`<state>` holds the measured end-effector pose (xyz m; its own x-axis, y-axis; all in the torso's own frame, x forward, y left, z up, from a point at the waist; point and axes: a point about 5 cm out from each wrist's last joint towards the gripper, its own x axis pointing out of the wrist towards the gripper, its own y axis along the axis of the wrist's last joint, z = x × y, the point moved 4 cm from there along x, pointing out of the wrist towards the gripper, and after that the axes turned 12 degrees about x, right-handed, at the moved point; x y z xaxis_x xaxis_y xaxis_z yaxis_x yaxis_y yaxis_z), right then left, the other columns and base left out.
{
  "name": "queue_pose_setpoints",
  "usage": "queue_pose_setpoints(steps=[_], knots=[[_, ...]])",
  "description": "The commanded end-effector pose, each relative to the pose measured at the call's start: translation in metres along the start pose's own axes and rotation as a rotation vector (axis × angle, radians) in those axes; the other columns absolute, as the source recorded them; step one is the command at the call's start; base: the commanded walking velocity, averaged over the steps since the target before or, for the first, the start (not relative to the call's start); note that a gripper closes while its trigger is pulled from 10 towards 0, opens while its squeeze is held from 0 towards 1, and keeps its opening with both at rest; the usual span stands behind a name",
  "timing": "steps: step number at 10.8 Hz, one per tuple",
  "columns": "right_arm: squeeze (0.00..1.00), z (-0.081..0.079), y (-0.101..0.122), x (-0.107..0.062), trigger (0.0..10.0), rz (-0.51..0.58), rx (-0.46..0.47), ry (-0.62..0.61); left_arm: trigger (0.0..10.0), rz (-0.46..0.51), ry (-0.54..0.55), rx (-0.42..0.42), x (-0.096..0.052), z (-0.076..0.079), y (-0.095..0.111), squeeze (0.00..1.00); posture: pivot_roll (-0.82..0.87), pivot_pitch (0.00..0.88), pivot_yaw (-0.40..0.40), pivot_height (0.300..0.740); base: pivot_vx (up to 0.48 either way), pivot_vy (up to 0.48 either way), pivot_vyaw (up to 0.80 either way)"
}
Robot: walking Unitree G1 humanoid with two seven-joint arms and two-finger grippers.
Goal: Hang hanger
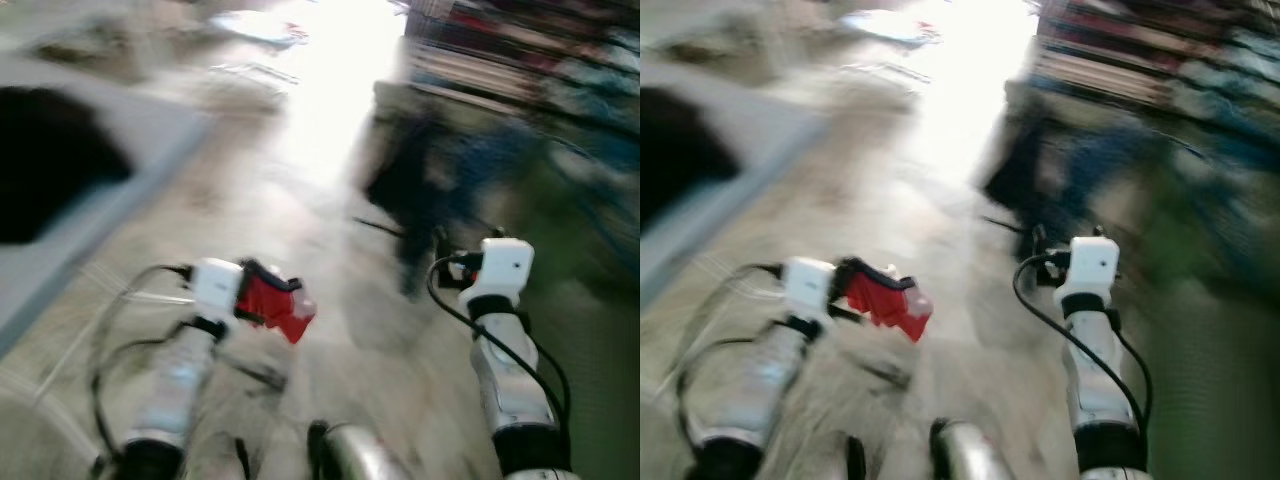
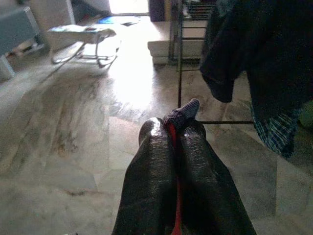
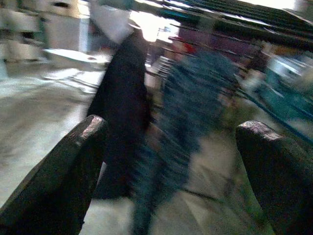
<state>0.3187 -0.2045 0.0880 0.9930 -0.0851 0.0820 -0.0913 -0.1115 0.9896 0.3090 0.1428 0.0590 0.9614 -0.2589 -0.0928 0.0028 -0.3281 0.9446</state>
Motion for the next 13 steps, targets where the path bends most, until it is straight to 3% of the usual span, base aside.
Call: queue_pose_setpoints(steps=[1, 3, 5, 7, 10, 13], knots=[[0.00, 0.004, -0.009, -0.009, 10.0, -0.027, 0.004, -0.019, 10.0, 0.021, 0.000, -0.012, -0.001, -0.001, 0.006, 0.00, -0.02, 0.113, -0.036, 0.740, 0.000, 0.450, -0.80], [0.00, -0.001, -0.016, -0.014, 10.0, -0.040, 0.011, -0.017, 10.0, 0.027, -0.015, 0.001, -0.004, -0.002, 0.004, 0.00, -0.03, 0.095, -0.018, 0.740, 0.000, 0.427, 0.00], [0.00, 0.002, -0.010, -0.005, 10.0, -0.028, 0.004, -0.022, 10.0, 0.054, -0.021, -0.018, 0.003, 0.006, 0.013, 0.00, -0.04, 0.113, -0.032, 0.740, 0.255, 0.407, -0.71], [0.00, 0.001, -0.007, -0.001, 10.0, -0.024, -0.005, -0.006, 10.0, 0.044, -0.011, -0.033, -0.001, 0.007, 0.011, 0.00, -0.04, 0.119, -0.051, 0.740, 0.317, 0.315, 0.00], [0.00, -0.011, -0.001, 0.009, 10.0, -0.010, 0.003, 0.028, 10.0, 0.066, -0.009, -0.012, 0.002, 0.010, 0.014, 0.00, -0.04, 0.139, -0.061, 0.740, 0.081, 0.000, -0.53], [0.00, -0.013, 0.004, 0.011, 10.0, 0.016, -0.021, 0.039, 10.0, 0.117, -0.035, -0.036, 0.003, 0.012, 0.022, 0.00, -0.05, 0.144, -0.061, 0.740, 0.209, 0.000, -0.80]])
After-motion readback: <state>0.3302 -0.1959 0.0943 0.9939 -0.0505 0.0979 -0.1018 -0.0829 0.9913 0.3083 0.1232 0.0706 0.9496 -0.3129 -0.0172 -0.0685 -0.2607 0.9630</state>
